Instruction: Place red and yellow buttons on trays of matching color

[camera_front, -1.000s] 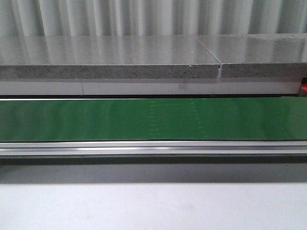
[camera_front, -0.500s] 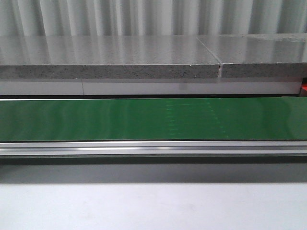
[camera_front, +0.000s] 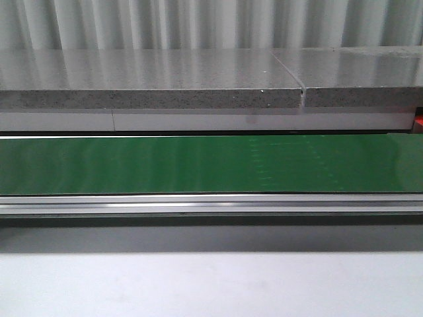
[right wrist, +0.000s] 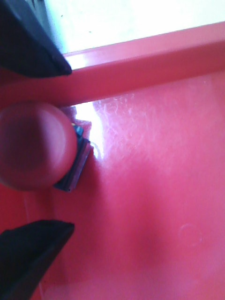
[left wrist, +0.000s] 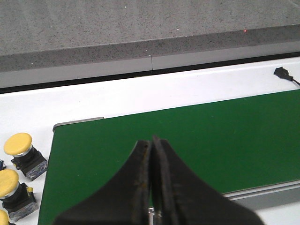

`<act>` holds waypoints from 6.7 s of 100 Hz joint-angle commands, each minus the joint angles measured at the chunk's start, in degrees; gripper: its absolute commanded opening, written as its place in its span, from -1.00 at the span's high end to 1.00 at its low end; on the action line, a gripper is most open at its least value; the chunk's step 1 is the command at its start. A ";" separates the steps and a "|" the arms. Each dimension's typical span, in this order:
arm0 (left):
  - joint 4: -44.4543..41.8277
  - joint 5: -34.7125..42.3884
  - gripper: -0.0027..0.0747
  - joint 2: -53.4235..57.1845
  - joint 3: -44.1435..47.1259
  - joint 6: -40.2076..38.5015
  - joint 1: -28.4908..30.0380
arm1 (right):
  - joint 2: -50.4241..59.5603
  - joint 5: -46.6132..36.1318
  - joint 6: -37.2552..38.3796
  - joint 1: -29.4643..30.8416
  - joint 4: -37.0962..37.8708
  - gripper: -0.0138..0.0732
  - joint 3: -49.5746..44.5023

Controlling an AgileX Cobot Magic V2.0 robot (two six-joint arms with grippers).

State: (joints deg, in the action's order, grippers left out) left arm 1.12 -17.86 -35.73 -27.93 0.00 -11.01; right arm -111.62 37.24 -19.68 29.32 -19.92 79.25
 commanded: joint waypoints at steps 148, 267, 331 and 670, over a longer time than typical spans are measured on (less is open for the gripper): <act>0.52 4.80 0.98 -0.22 -1.61 -0.39 -0.47 | 68.32 -3.23 -6.23 -15.60 -1.31 -0.79 -38.50; 0.52 4.80 0.98 -0.22 -1.61 -0.39 -0.47 | 70.46 -3.49 -6.23 -15.60 -1.36 0.85 -38.92; 0.52 3.14 0.61 -0.22 -1.61 -0.39 -0.47 | 70.46 -3.49 -6.23 -15.60 -1.36 0.85 -38.92; 8.02 -8.85 0.98 -40.71 -18.65 -12.43 34.16 | 70.46 -3.49 -6.23 -15.60 -1.36 0.85 -38.92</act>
State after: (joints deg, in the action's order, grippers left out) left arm 8.40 -27.82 -81.50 -45.03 -12.94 25.07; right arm -41.54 37.18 -25.25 13.98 -20.37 38.93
